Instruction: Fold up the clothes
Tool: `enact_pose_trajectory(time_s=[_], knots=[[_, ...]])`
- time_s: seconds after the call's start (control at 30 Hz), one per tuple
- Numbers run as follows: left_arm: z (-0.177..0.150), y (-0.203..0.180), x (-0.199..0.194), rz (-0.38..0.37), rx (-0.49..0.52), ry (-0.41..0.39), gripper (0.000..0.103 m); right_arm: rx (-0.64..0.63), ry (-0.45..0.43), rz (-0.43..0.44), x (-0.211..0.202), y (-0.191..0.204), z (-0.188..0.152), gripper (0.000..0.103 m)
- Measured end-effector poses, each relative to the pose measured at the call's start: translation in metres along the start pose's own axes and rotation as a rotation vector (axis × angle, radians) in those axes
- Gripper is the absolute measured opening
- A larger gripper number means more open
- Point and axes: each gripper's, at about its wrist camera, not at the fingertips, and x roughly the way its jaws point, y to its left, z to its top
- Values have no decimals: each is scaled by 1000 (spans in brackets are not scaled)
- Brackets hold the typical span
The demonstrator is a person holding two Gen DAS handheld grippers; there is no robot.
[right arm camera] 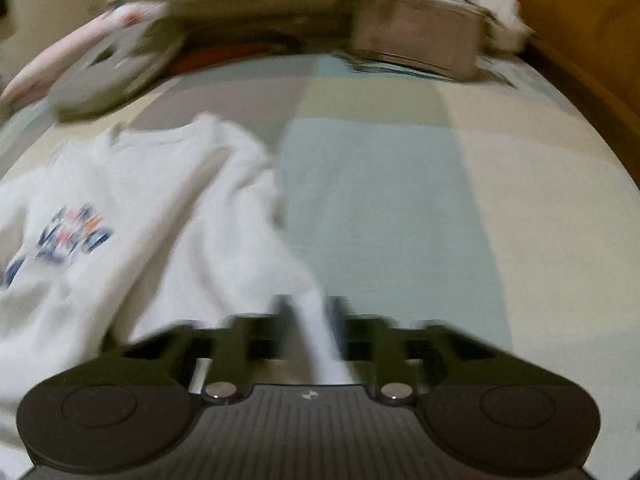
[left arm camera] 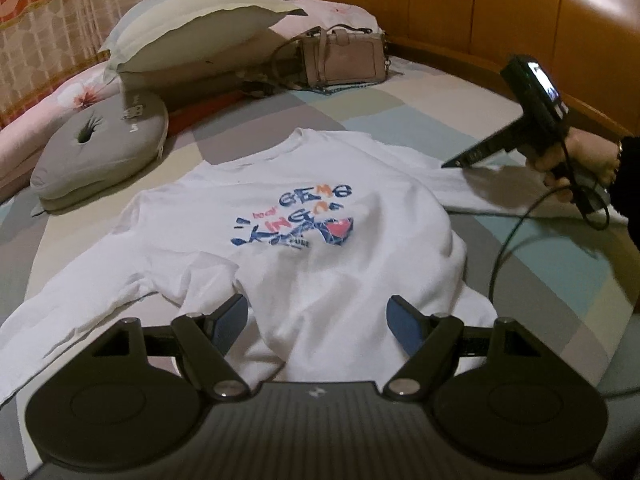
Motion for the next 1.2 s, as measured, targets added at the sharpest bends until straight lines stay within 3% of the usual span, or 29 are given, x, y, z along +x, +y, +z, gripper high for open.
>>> enact_pose_trajectory(time_s=[0.07, 0.5, 0.6, 0.67, 0.77, 0.83, 1.03, 1.2], knots=[[2, 3, 2, -3, -5, -11, 77, -37, -2, -37, 0, 3, 4, 3], [2, 17, 5, -19, -42, -29, 77, 70, -28, -260, 31, -63, 67, 3], [2, 21, 5, -23, -47, -32, 77, 86, 0, -230, 35, -69, 72, 8], [3, 24, 5, -21, -46, -40, 78, 85, -38, -220, 28, -67, 76, 13], [5, 29, 6, -16, -56, -54, 81, 127, -117, -123, 16, -65, 90, 19], [6, 31, 8, -15, -71, -60, 81, 103, -121, -66, 24, -56, 103, 22], [4, 38, 6, -36, -87, -63, 81, -82, -26, 29, 82, -8, 135, 27], [1, 46, 9, -20, -105, -57, 81, -142, 30, 92, 111, 11, 145, 27]])
